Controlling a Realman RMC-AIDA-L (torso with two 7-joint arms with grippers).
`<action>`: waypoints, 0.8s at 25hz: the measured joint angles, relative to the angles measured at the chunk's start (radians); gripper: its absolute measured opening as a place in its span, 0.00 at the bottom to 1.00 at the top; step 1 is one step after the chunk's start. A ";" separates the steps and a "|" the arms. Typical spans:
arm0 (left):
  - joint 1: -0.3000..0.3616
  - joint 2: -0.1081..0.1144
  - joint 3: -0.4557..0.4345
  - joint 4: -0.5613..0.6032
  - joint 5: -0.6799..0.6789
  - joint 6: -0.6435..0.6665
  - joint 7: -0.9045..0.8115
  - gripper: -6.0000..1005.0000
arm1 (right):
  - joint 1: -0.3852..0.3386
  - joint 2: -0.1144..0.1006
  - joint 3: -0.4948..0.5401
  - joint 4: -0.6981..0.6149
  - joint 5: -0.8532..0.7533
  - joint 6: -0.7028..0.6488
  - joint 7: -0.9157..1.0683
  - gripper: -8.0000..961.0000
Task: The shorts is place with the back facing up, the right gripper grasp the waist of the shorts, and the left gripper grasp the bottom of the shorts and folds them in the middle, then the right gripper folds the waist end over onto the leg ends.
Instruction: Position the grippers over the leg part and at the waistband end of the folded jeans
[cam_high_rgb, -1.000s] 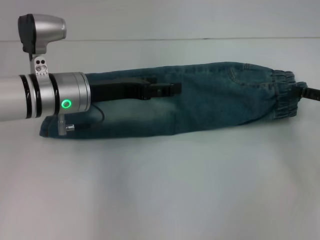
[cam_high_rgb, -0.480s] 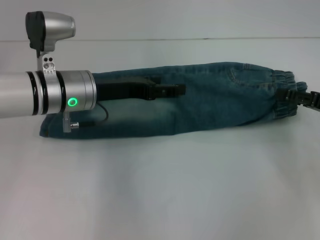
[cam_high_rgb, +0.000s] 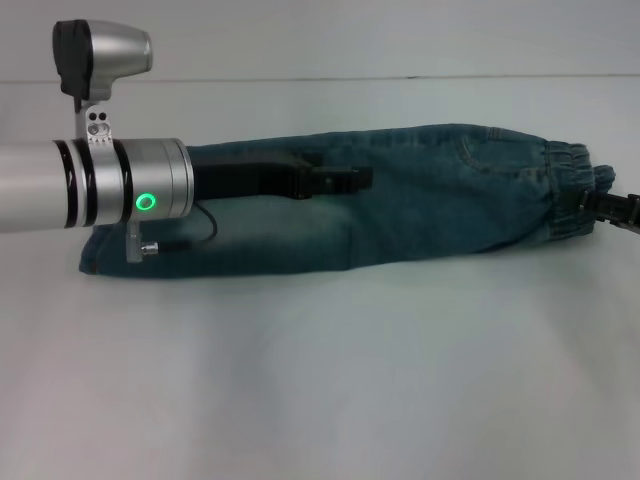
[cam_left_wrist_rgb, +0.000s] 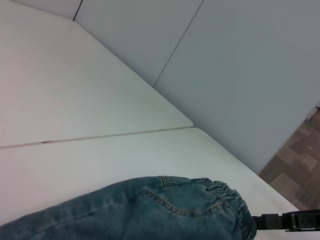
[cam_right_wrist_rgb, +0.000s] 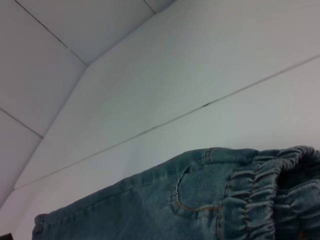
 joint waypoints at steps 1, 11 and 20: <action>-0.002 0.000 0.001 0.000 0.000 -0.001 0.000 0.93 | 0.001 0.000 -0.002 0.000 0.000 0.001 0.000 0.80; -0.014 0.000 0.005 -0.002 0.000 -0.014 0.002 0.93 | 0.004 0.008 -0.013 0.001 -0.007 0.030 0.007 0.75; -0.025 0.000 0.008 -0.010 0.000 -0.028 0.005 0.93 | 0.000 0.001 -0.013 0.001 -0.008 0.023 0.018 0.58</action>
